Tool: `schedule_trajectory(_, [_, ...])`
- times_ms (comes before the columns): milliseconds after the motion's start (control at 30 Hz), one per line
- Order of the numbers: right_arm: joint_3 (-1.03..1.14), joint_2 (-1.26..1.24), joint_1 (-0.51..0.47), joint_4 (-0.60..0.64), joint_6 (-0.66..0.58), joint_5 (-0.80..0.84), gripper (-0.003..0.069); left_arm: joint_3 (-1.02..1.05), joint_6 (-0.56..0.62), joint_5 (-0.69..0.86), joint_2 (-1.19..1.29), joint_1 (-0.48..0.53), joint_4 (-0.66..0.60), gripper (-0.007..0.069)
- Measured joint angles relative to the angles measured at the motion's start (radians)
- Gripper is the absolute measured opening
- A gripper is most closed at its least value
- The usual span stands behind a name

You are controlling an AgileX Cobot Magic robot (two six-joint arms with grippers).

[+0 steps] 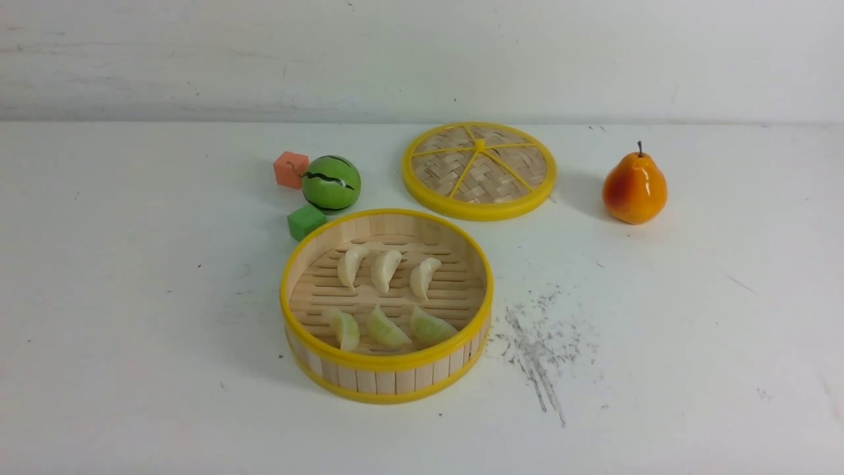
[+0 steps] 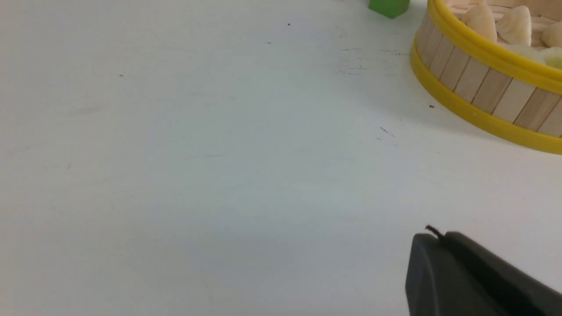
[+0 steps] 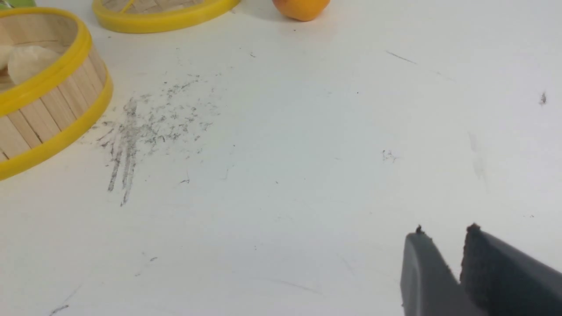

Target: Put the dumplings into the steamer on the white table.

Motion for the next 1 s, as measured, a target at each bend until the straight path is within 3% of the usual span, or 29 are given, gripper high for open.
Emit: schedule_trajectory(1000, [0.000,0.000,0.000,0.000,0.000,0.000,0.0169,0.000,0.000,0.000,0.000,0.000,0.000,-0.0003])
